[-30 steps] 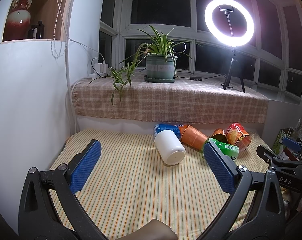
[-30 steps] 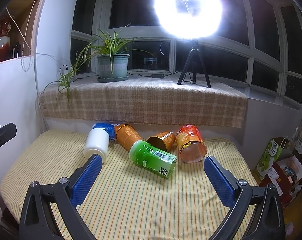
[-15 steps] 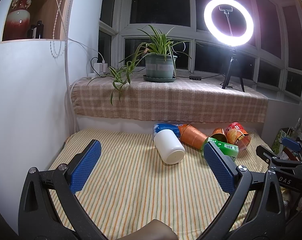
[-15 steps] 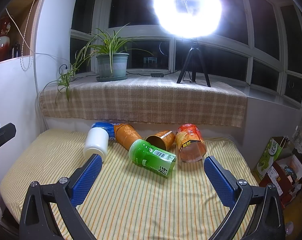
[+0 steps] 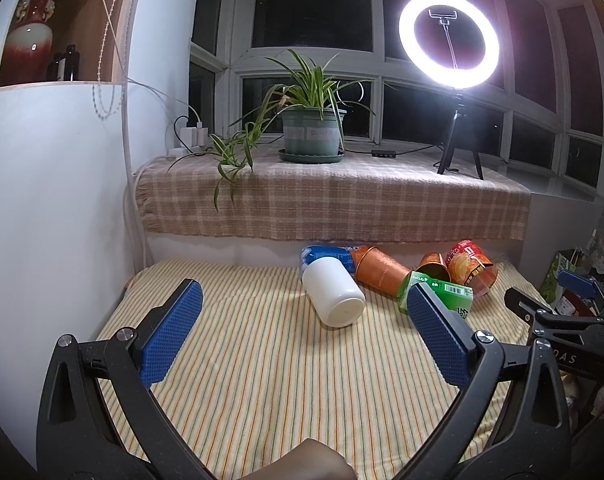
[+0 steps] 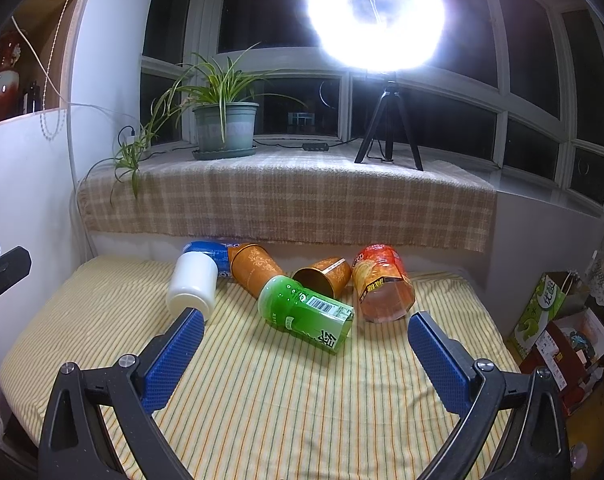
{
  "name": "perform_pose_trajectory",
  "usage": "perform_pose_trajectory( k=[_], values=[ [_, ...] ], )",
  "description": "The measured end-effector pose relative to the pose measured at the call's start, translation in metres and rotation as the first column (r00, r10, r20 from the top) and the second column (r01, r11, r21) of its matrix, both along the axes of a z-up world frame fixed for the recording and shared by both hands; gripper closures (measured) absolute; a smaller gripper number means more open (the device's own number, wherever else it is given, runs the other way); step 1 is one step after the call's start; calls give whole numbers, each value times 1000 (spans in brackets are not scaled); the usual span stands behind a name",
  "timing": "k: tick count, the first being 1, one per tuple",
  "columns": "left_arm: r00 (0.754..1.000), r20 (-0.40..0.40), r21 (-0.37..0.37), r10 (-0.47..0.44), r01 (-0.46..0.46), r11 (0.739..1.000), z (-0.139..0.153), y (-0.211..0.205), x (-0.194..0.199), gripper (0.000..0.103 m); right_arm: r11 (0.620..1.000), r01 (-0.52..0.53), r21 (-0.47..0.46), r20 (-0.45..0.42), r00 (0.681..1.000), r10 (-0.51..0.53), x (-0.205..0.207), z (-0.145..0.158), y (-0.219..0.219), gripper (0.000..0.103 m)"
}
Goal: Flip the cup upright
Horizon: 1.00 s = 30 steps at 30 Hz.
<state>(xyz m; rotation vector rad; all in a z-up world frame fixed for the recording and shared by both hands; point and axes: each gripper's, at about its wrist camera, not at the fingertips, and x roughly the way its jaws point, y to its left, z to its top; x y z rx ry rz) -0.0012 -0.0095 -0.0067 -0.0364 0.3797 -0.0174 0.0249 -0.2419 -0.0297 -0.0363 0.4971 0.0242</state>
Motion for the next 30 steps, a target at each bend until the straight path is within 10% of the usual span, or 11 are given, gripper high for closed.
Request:
perform_pose_trajectory(
  k=[30],
  values=[
    [997, -81, -51, -18, 14, 999, -4, 27, 20, 0, 986, -167, 9, -189, 968, 165, 125, -18, 11, 0]
  ],
)
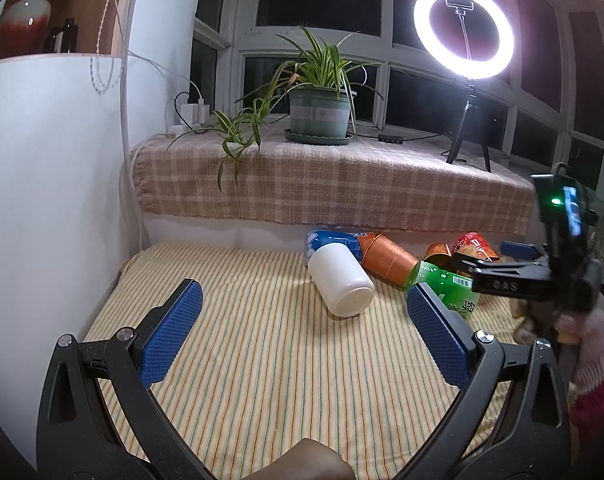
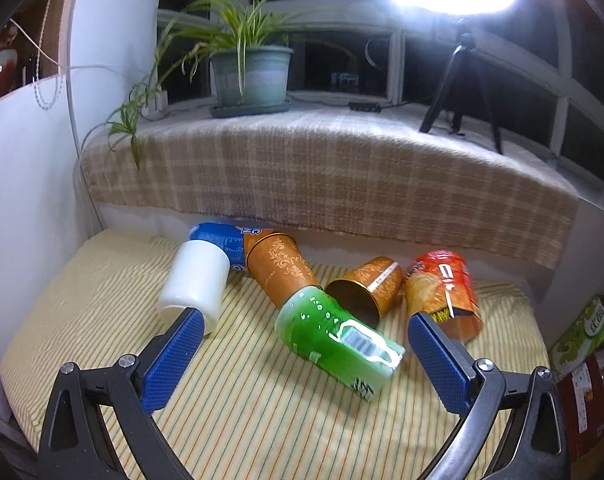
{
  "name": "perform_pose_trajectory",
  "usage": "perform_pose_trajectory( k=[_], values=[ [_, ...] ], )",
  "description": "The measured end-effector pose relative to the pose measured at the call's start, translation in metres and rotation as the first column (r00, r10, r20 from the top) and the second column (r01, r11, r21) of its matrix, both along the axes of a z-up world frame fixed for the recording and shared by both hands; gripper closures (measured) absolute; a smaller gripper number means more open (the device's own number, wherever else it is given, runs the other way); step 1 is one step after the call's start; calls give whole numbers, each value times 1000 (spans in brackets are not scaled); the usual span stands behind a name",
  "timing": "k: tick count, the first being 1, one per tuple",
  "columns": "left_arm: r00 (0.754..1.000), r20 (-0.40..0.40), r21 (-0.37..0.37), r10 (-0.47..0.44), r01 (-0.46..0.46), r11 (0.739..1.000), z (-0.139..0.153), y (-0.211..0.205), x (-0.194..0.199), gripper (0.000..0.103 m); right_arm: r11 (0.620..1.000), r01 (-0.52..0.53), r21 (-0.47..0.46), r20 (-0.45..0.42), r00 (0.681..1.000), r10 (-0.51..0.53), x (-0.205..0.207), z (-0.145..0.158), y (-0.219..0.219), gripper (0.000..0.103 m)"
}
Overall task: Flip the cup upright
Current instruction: 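Move the right gripper down toward the toppled orange paper cup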
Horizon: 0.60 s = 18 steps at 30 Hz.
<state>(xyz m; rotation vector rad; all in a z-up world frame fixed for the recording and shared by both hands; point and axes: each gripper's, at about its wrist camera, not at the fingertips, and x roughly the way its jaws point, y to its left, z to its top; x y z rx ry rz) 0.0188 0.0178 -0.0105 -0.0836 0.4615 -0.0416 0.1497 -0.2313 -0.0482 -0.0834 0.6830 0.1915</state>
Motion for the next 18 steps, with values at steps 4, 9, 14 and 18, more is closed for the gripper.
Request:
perform_pose_trajectory(
  k=[4, 9, 14, 18],
  values=[
    [998, -50, -61, -45, 42, 997, 1, 9, 11, 0, 999, -21, -29, -38, 999, 20, 29, -5, 3, 0],
    [991, -101, -132, -84, 70, 989, 4, 23, 26, 0, 996, -59, -68, -80, 995, 54, 64, -10, 10, 0],
    [991, -114, -97, -74, 63, 993, 8, 26, 33, 0, 993, -92, -75, -155, 985, 80, 97, -24, 16, 0],
    [985, -146, -84, -88, 76, 994, 5, 28, 39, 0, 991, -116, -74, -213, 972, 98, 117, -36, 20, 1]
  ],
)
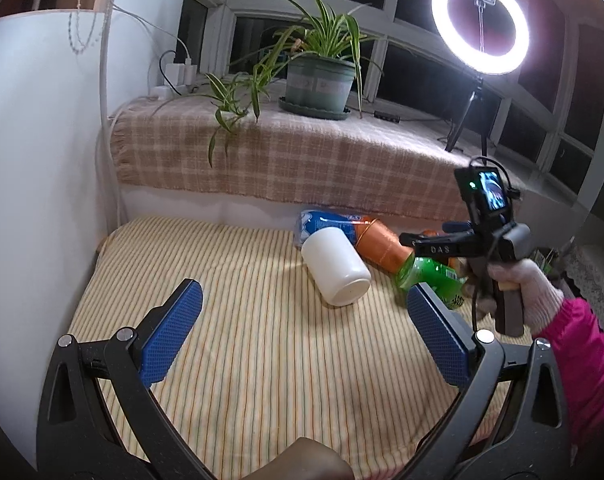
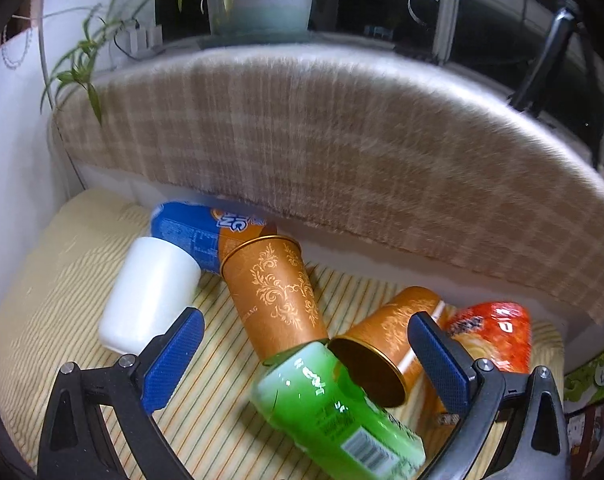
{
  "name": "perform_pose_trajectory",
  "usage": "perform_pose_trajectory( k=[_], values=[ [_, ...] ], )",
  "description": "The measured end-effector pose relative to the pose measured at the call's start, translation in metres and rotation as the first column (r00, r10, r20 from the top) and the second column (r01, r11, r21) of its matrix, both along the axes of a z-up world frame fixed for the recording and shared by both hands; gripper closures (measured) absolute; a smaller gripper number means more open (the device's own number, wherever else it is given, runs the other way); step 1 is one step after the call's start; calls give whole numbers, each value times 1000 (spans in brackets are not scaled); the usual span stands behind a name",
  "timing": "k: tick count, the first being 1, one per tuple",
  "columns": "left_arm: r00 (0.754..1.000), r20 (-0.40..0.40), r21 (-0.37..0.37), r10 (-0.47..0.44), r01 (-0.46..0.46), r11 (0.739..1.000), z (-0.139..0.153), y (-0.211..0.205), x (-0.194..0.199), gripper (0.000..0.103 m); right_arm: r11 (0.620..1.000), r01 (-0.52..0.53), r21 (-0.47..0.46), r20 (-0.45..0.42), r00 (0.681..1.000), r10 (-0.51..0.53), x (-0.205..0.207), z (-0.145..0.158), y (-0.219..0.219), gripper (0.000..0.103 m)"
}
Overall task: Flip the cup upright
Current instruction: 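Move the right gripper down toward the toppled orange paper cup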
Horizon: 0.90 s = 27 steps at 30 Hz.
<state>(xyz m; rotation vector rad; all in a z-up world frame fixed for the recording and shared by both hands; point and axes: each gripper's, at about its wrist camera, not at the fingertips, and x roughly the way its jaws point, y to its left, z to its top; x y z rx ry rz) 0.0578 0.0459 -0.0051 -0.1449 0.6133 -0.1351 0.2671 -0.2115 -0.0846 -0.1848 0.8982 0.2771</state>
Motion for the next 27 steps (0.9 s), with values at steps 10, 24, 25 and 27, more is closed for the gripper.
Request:
perform_pose_trajectory(
  k=[10, 24, 25, 27],
  values=[
    [1000, -27, -7, 7, -7, 1000, -3, 3, 8, 0, 999, -35, -13, -73, 997, 34, 31, -15, 10, 2],
    [998, -48, -10, 38, -38, 999, -11, 17, 9, 0, 993, -114, -32, -190, 976, 105, 65, -46, 35, 4],
    [998, -49, -12, 40, -41, 999, -12, 18, 9, 0, 992, -116, -44, -201, 974, 105, 67, -51, 39, 5],
    [998, -50, -14, 44, -45, 999, -12, 20, 8, 0, 990, -122, -68, -222, 969, 104, 75, -60, 43, 6]
  ],
)
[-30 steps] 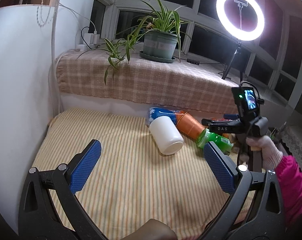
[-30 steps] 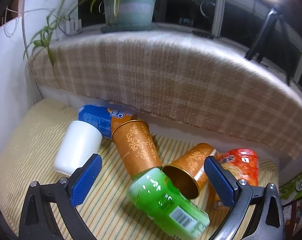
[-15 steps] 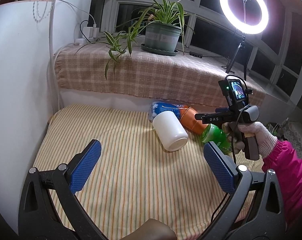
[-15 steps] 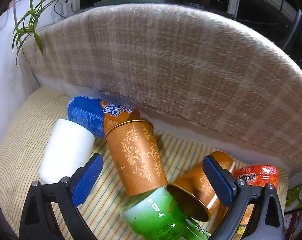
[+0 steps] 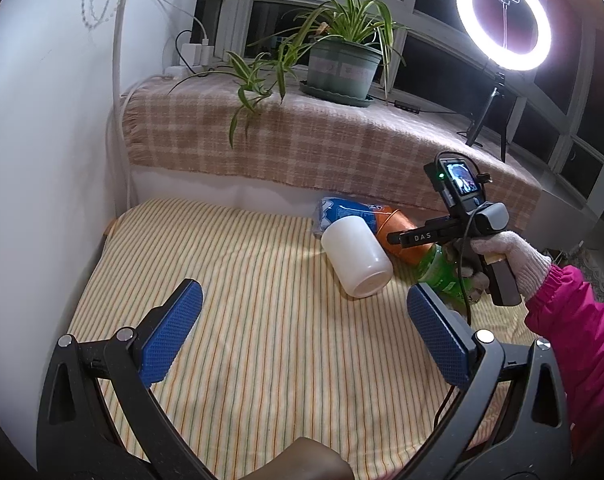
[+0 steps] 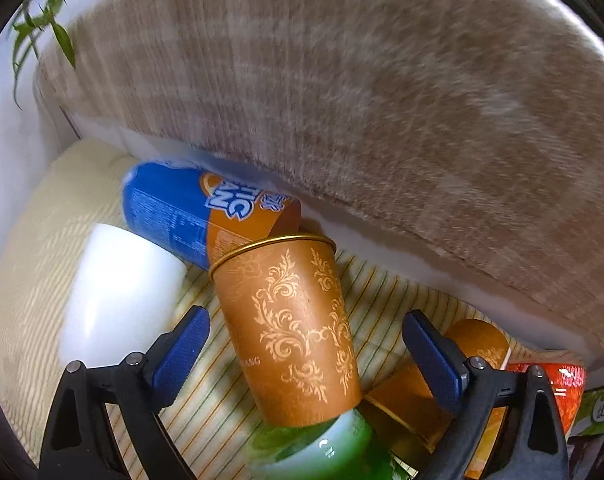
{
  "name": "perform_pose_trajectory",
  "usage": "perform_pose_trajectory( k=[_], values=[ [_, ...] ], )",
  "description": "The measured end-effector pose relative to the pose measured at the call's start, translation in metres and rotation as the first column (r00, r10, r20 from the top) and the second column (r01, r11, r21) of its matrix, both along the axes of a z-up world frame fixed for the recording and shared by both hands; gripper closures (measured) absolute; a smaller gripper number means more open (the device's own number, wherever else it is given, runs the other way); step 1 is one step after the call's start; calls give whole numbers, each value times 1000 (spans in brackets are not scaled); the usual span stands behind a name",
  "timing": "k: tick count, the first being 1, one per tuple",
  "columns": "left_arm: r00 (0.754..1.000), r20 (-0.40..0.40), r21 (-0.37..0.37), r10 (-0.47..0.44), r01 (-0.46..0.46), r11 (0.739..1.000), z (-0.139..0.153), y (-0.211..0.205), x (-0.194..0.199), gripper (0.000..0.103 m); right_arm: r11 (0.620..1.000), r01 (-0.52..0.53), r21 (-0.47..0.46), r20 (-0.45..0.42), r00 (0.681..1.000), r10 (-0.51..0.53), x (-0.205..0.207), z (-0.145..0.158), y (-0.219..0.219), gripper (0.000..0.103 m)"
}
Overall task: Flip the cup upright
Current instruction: 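Move the right gripper down toward the toppled orange paper cup, then close the right gripper around the orange cup's body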
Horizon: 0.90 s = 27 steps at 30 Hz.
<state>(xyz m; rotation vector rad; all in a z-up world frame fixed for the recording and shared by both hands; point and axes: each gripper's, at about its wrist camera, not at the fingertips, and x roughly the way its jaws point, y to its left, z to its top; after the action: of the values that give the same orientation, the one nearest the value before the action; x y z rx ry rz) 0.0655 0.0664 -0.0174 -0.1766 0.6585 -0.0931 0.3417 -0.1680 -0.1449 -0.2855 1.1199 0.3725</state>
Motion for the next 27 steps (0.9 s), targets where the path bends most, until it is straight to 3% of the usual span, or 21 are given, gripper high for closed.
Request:
perform_pose_trajectory(
  k=[6, 8, 10, 17, 27],
  values=[
    [1000, -1, -4, 12, -12, 1000, -1, 6, -2, 0, 998, -22, -51, -34, 999, 20, 11, -18, 13, 14],
    [1000, -1, -7, 17, -17, 1000, -1, 8, -2, 0, 998, -38, -53, -43, 998, 36, 13, -22, 16, 25],
    [1000, -1, -9, 20, -20, 1000, -2, 9, -2, 0, 997, -50, -52, -49, 998, 47, 10, -28, 16, 30],
    [1000, 0, -10, 20, -20, 1000, -2, 9, -2, 0, 996, -57, -66, -29, 998, 55, 7, -29, 32, 32],
    [1000, 1, -1, 14, -14, 1000, 0, 2, -3, 0, 998, -49, -35, -4, 999, 49, -12, -8, 7, 34]
  ],
)
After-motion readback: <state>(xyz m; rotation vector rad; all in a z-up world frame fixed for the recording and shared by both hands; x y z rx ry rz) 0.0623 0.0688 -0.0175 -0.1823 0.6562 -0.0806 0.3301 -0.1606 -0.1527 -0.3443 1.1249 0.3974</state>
